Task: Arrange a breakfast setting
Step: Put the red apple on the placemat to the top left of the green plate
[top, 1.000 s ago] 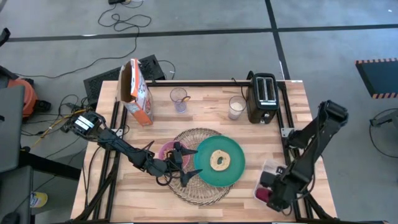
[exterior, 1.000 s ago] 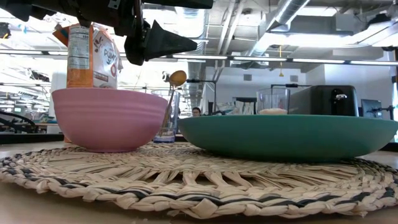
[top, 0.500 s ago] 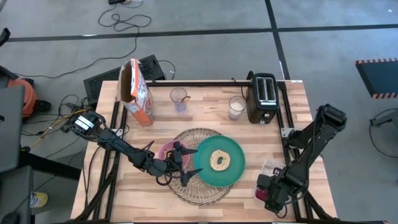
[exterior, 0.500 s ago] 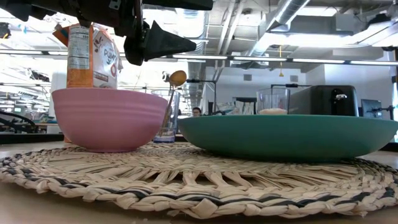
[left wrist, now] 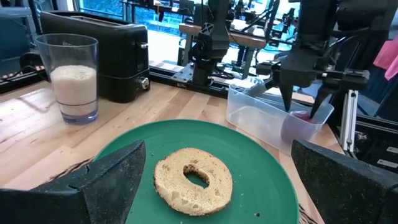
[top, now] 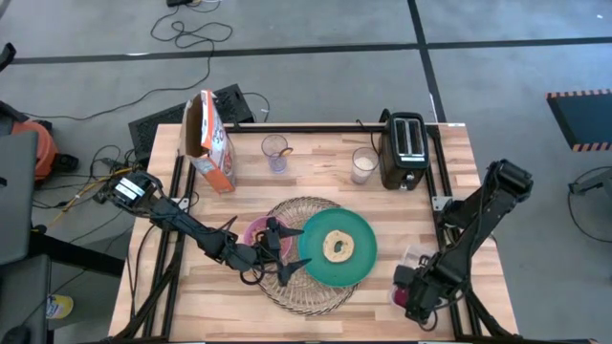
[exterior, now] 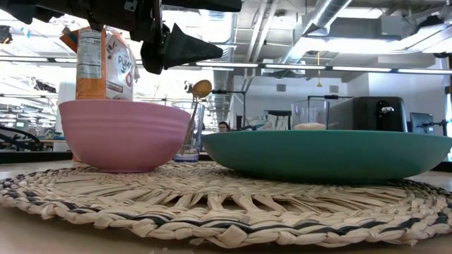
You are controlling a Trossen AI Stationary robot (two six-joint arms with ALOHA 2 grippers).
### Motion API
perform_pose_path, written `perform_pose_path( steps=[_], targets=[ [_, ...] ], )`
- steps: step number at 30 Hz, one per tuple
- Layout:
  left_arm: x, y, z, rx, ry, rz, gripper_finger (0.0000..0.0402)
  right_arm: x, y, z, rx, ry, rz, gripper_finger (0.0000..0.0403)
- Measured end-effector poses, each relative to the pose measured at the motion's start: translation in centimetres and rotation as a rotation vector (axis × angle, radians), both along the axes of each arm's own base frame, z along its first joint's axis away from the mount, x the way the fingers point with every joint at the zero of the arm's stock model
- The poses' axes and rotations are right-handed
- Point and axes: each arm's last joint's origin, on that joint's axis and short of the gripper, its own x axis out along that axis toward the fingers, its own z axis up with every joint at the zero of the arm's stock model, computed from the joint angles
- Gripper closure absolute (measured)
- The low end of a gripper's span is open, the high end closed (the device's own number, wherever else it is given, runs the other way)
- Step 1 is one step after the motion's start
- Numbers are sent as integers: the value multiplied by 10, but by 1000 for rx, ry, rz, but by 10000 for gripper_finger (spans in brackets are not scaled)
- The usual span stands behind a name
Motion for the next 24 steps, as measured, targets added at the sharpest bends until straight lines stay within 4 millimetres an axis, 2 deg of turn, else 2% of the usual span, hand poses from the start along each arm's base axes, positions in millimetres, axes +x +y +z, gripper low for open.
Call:
perform_pose_path(
  steps=[5,10,17,24],
  targets=[
    [0,0,0,0,0,0,14,-7,-14,1,-123,99,-7,152],
    [0,0,0,0,0,0,14,-10,-22,12,-205,178,28,152],
    [0,0,0,1,0,4,14,-15,-29,35,-192,107,45,152],
    [0,0,0,2,0,4,14,-15,-30,39,-167,87,50,152]
  ],
)
